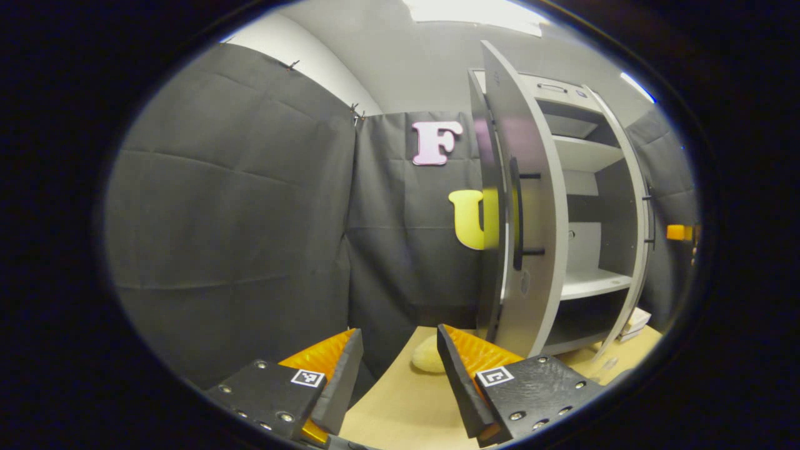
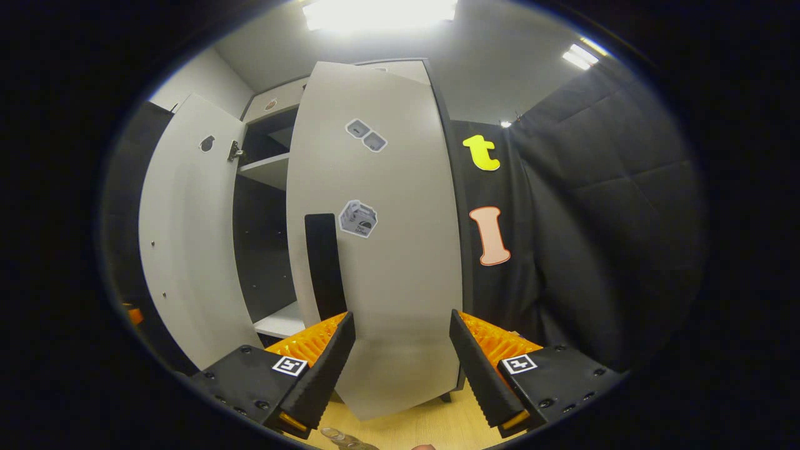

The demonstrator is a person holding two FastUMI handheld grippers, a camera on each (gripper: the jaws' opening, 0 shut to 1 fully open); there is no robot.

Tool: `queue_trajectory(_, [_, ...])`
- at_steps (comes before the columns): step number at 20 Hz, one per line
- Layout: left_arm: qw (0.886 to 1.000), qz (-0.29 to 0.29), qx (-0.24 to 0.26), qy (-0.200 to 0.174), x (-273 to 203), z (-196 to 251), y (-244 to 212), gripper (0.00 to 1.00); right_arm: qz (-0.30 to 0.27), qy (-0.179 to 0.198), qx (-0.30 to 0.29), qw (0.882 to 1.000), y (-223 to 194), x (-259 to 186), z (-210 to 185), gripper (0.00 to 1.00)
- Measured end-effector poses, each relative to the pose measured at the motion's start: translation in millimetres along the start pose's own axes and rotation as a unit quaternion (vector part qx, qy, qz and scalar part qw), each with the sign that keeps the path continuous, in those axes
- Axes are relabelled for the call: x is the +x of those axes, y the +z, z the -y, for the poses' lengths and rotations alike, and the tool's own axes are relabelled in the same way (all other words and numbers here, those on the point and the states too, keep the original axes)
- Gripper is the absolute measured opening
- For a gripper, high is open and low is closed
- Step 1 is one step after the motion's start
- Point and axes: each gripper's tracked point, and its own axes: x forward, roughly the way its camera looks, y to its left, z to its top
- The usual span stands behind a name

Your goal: Grasp the bottle in the cabinet with the left hand and place it on the coaster, then close the right door with the right hand and the left door with the left hand.

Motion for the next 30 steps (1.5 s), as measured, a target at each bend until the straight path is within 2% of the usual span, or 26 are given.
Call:
queue_trajectory(1, [1.0,0.001,0.001,-0.001,4.8,1.0,9.4,0.73,-0.005,0.0,0.001,1.0,-4.8,-4.7,3.0,0.92])
queue_trajectory(2, [1.0,0.005,0.004,-0.003,9.0,3.1,18.4,0.73,-0.01,-0.001,0.003,1.0,-9.2,-8.7,6.7,0.92])
queue_trajectory(3, [1.0,0.011,0.008,-0.004,13.1,5.4,28.9,0.73,-0.015,-0.001,0.006,1.0,-14.0,-12.9,11.2,0.97])
queue_trajectory(8, [0.999,0.028,0.008,-0.026,42.4,21.4,70.4,0.74,-0.038,-0.014,0.011,0.999,-34.4,-31.5,36.4,0.97])
queue_trajectory(13, [0.999,0.03,0.007,-0.041,66.8,37.1,93.6,0.74,-0.055,-0.036,0.015,0.998,-51.1,-48.2,66.7,0.97])
queue_trajectory(17, [0.997,0.025,0.008,-0.067,71.2,74.6,98.3,0.74,-0.069,-0.049,0.02,0.996,-60.3,-55.1,89.0,0.97])
queue_trajectory(19, [0.997,0.025,0.036,-0.056,68.1,81.4,99.6,0.73,-0.068,-0.053,0.02,0.996,-58.9,-58.2,99.9,0.97])
queue_trajectory(20, [0.997,0.03,0.05,-0.05,73.9,83.6,102.1,0.73,-0.066,-0.056,0.02,0.996,-58.0,-57.7,105.9,0.92])
queue_trajectory(21, [0.997,0.026,0.05,-0.05,73.1,85.7,101.7,0.73,-0.066,-0.056,0.021,0.996,-58.0,-58.0,111.4,0.97])
queue_trajectory(24, [0.998,0.011,0.015,-0.058,67.8,91.1,97.5,0.74,-0.061,-0.048,0.027,0.997,-52.1,-55.3,117.4,0.97])
queue_trajectory(27, [0.998,0.014,0.025,-0.055,60.3,108.1,100.3,0.73,-0.053,-0.042,0.018,0.998,-47.4,-54.3,125.0,0.97])
queue_trajectory(30, [0.997,0.016,0.019,-0.072,54.3,135.0,99.1,0.73,-0.051,-0.038,0.02,0.998,-45.2,-55.0,133.8,0.97])
